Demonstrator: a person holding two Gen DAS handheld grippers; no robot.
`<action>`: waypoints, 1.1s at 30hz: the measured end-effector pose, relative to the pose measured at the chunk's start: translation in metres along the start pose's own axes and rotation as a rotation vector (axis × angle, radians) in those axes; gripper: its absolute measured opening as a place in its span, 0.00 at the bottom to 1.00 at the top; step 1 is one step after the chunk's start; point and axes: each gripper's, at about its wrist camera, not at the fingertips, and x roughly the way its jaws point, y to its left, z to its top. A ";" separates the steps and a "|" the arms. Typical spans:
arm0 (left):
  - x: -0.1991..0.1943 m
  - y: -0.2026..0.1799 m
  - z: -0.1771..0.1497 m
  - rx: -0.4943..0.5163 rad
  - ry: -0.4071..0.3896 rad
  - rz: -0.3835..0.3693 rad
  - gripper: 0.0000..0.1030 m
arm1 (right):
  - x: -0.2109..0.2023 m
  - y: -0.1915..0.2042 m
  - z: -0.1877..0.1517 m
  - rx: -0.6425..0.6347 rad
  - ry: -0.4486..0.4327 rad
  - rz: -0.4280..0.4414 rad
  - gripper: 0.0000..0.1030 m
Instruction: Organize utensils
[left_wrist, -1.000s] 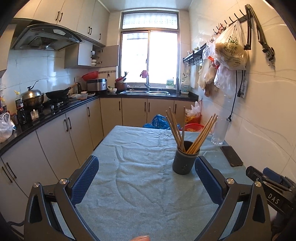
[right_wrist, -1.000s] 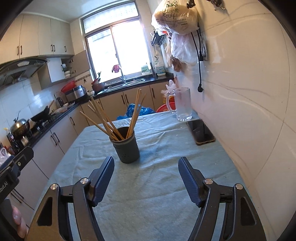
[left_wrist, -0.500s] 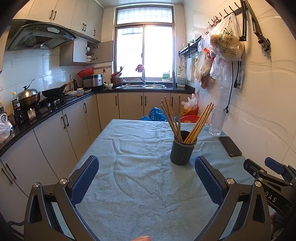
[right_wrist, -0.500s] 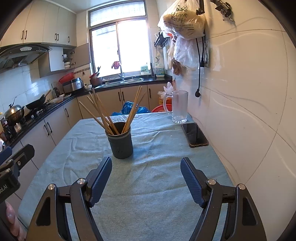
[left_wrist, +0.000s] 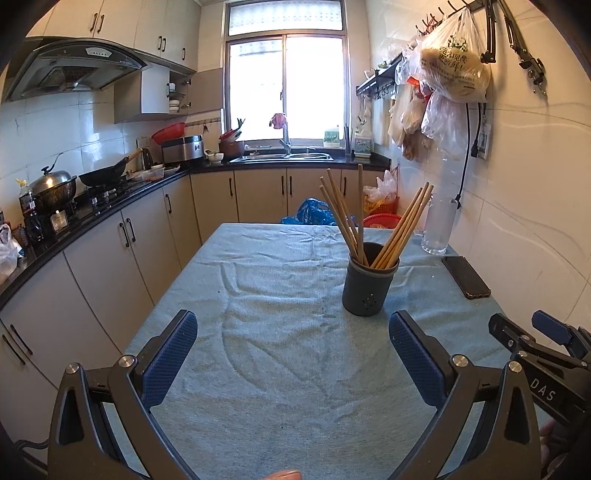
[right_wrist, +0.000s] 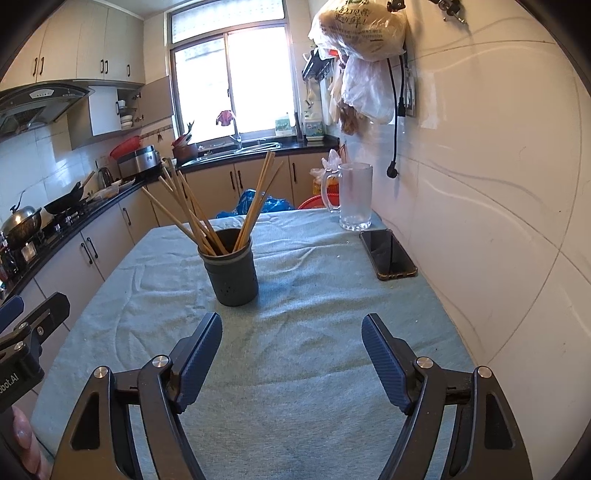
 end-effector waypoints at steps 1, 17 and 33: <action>0.001 0.000 0.000 -0.002 0.003 -0.002 1.00 | 0.001 0.001 0.000 -0.002 0.002 0.000 0.80; 0.027 -0.005 -0.009 0.021 0.077 -0.017 1.00 | 0.020 0.000 -0.008 -0.002 0.043 -0.016 0.81; 0.041 -0.003 -0.015 0.005 0.131 -0.024 1.00 | 0.031 0.001 -0.012 -0.007 0.071 -0.019 0.81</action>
